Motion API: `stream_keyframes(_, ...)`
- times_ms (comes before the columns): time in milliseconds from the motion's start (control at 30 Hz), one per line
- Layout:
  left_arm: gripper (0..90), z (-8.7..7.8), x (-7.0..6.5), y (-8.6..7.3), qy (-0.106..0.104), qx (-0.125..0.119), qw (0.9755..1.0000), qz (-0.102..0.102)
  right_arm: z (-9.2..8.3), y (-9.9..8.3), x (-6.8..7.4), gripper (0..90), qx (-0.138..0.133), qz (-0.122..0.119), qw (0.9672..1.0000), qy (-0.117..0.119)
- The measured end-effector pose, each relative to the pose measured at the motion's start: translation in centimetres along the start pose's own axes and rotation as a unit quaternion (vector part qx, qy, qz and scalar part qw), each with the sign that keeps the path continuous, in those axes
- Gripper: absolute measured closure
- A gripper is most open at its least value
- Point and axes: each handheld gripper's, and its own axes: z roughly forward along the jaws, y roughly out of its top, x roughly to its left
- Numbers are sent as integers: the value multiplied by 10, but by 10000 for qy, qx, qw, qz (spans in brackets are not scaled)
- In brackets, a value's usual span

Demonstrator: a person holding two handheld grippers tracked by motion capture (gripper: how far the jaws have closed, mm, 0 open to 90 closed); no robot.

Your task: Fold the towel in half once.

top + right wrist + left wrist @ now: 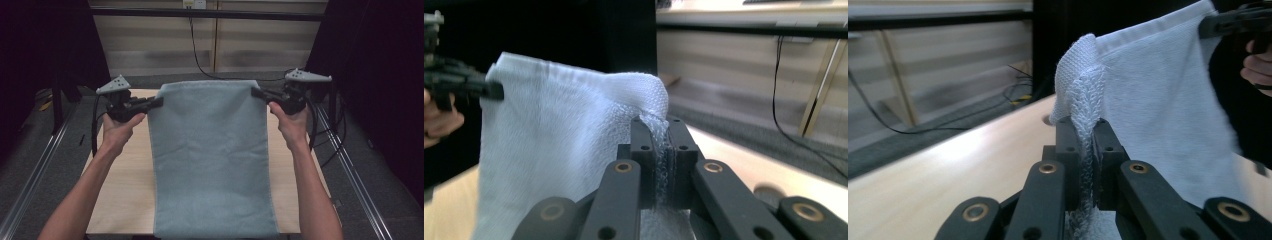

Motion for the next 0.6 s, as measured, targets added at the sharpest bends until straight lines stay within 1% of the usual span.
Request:
stream_keyframes(67, 849, -4, -9, -11, -143, 40, 9999, -7, -9, -14, 6, 852, 101, -24, 9999, 95)
stream_keyframes(100, 849, -7, -15, -17, -178, 69, 9998, 41, -14, -21, 10, 852, 166, -70, 9998, 117)
stream_keyframes(133, 849, -11, -20, -23, -288, 48, 9996, 43, -20, -28, 14, 852, 194, -74, 9996, 169)
stream_keyframes(167, 849, -13, -24, -27, -367, 95, 9993, 35, -26, -35, 18, 852, 227, -66, 9995, 228)
stream_keyframes(200, 849, -17, -33, -35, -374, 167, 9991, 105, -31, -40, 22, 852, 269, -70, 9993, 246)
stream_keyframes(233, 849, -20, -37, -40, -429, 174, 9989, 107, -40, -48, 28, 852, 306, -117, 9990, 298)
stream_keyframes(267, 849, -25, -45, -49, -438, 228, 9988, 75, -47, -54, 32, 852, 297, -110, 9988, 360)
stream_keyframes(300, 849, -29, -51, -58, -388, 252, 9989, 65, -57, -63, 38, 852, 266, -46, 9986, 453)
stream_keyframes(333, 849, -33, -55, -66, -418, 309, 9986, 24, -64, -70, 42, 851, 291, -34, 9983, 494)
stream_keyframes(367, 849, -37, -58, -75, -456, 344, 9983, -102, -71, -78, 47, 852, 319, -11, 9982, 505)
stream_keyframes(400, 849, -41, -62, -84, -553, 360, 9976, -225, -77, -86, 51, 852, 382, 51, 9979, 529)
stream_keyframes(433, 849, -44, -65, -92, -675, 403, 9966, -247, -81, -95, 55, 852, 482, 83, 9973, 545)
stream_keyframes(467, 848, -47, -69, -100, -680, 459, 9963, -258, -85, -105, 61, 852, 602, 32, 9974, 392)
stream_keyframes(500, 848, -49, -73, -109, -725, 500, 9957, -300, -89, -114, 65, 852, 657, 4, 9972, 363)
stream_keyframes(533, 848, -50, -77, -119, -775, 560, 9947, -378, -93, -123, 69, 852, 734, 71, 9963, 443)
stream_keyframes(567, 848, -50, -80, -129, -816, 610, 9936, -489, -96, -131, 73, 852, 846, 73, 9953, 464)
stream_keyframes(600, 848, -49, -83, -139, -882, 724, 9919, -563, -98, -140, 75, 852, 942, 103, 9944, 477)
